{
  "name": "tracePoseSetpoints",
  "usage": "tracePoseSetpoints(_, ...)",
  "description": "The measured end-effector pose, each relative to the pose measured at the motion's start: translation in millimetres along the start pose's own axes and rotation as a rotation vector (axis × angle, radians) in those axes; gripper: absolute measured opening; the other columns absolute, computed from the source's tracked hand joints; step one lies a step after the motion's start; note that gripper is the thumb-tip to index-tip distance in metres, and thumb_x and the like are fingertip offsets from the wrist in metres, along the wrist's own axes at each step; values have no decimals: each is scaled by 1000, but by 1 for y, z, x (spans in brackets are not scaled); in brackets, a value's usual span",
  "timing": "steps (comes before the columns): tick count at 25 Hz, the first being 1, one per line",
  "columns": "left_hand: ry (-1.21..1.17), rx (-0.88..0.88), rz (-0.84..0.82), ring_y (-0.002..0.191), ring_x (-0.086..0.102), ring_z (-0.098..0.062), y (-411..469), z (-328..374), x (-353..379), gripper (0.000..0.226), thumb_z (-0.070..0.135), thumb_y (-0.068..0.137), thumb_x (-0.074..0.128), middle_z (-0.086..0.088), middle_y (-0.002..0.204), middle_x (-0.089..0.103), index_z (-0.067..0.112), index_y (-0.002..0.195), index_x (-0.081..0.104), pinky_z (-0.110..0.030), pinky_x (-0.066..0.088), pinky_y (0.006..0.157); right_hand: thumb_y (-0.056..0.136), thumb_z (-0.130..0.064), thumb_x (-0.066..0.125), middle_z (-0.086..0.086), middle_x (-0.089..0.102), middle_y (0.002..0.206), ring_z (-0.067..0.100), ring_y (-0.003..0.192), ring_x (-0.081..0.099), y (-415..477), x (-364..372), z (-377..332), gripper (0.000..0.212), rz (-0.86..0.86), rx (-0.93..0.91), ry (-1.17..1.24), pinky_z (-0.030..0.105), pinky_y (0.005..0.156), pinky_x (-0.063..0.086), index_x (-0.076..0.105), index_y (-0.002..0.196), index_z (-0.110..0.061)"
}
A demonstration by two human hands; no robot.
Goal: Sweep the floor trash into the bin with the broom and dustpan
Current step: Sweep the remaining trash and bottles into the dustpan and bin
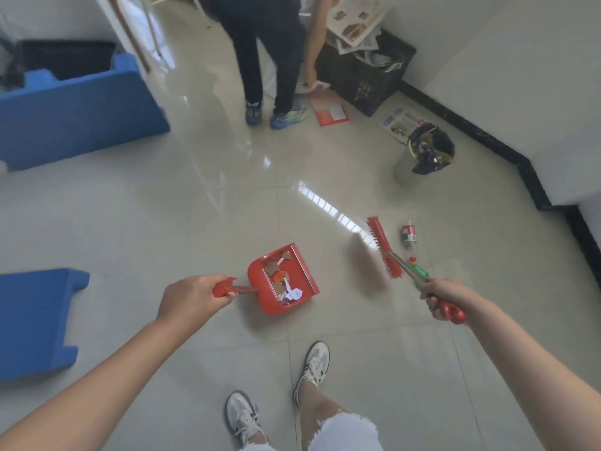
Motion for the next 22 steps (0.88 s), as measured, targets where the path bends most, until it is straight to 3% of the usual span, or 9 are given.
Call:
tracePoseSetpoints(2, 34, 47, -27, 87, 67, -12, 28, 49, 1, 20, 52, 78, 65, 19, 90, 72, 49, 98, 69, -23, 42, 63, 85, 9, 44, 1, 40, 35, 7, 23, 39, 6, -47, -12, 32, 10, 11, 54, 12, 32, 33, 52, 110, -9)
tracePoseSetpoints(5, 101, 141, -87, 94, 66, -10, 67, 136, 11, 23, 55, 80, 60, 20, 97, 71, 51, 102, 67, -23, 40, 63, 85, 9, 46, 1, 42, 35, 8, 24, 40, 9, -125, -29, 27, 52, 12, 108, 12, 33, 33, 50, 104, -10)
tracePoseSetpoints(8, 124, 223, -116, 94, 66, -12, 105, 218, 19, 22, 57, 81, 57, 18, 97, 71, 51, 100, 66, -24, 44, 64, 83, 9, 47, 2, 40, 36, 9, 25, 38, 15, -185, -33, 41, 72, 5, 128, 13, 36, 33, 57, 119, -8)
tracePoseSetpoints(13, 153, 356, -144, 90, 66, -17, 171, 338, 32, 25, 58, 80, 55, 12, 91, 71, 44, 98, 65, -29, 51, 67, 81, 11, 50, 3, 45, 38, 11, 27, 42, 48, -244, -34, 68, 105, 3, 194, 15, 38, 35, 43, 143, -16)
tracePoseSetpoints(22, 303, 539, -247, 96, 66, -18, 307, 480, 65, 29, 54, 82, 55, 10, 97, 71, 42, 106, 66, -27, 41, 62, 82, 11, 47, 6, 42, 46, 11, 29, 39, 145, -293, -75, 65, 98, 92, 304, 15, 37, 33, 40, 143, -10)
Point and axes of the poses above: each hand's wrist, its own y-axis towards the middle knuckle, its own x-axis out of the palm, z = x × y, the point moved 6 cm from there along y, towards the middle knuckle
